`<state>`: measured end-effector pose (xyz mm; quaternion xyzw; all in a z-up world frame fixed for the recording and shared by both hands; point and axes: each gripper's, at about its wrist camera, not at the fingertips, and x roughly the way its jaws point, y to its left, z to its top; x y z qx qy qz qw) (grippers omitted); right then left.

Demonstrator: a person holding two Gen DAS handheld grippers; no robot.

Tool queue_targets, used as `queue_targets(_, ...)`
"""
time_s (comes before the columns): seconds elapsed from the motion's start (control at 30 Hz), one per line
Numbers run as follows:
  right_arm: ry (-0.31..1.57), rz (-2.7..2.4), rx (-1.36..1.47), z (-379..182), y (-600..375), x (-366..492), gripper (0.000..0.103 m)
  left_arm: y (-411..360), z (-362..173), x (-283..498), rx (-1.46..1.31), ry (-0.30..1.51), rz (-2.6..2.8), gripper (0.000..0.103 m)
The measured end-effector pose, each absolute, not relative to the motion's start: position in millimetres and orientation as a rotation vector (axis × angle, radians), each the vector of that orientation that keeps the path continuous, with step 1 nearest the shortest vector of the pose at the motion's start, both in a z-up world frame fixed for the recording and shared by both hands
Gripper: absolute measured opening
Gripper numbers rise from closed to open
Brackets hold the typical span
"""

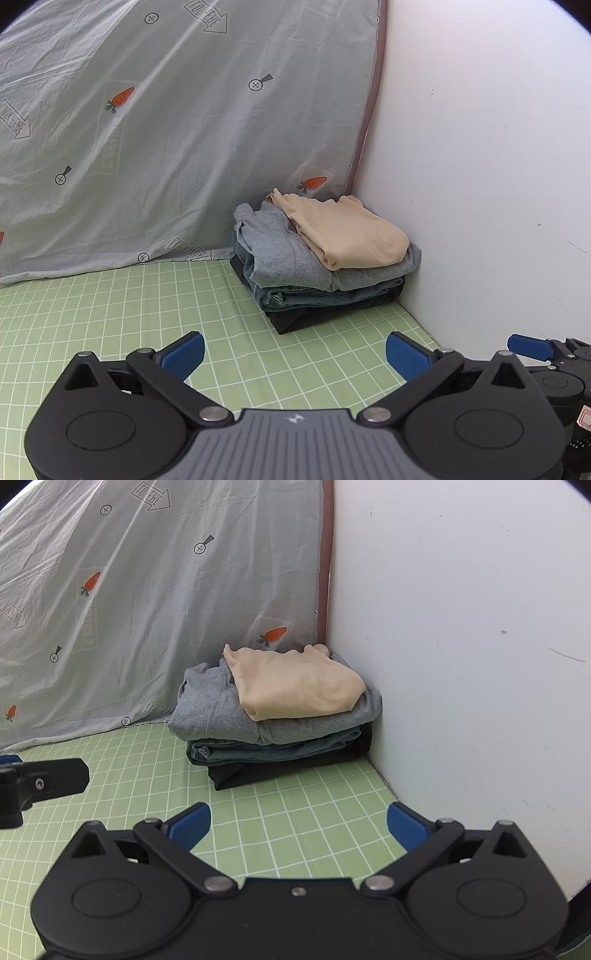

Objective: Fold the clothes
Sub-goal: 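Lower the shirt onto the grey shirt stack and open both grippers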

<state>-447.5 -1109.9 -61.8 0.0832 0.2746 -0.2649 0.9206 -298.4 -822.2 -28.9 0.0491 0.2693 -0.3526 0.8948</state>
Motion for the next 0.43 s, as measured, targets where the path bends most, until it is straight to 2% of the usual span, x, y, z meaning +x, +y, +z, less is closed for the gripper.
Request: queue_targets(0.43,0.553,-0.540,0.160,-59.1,-1089.8,-464.8,0.103,-805.7,-27.7,-319.3,0.114,0.544,-0.738,0.103)
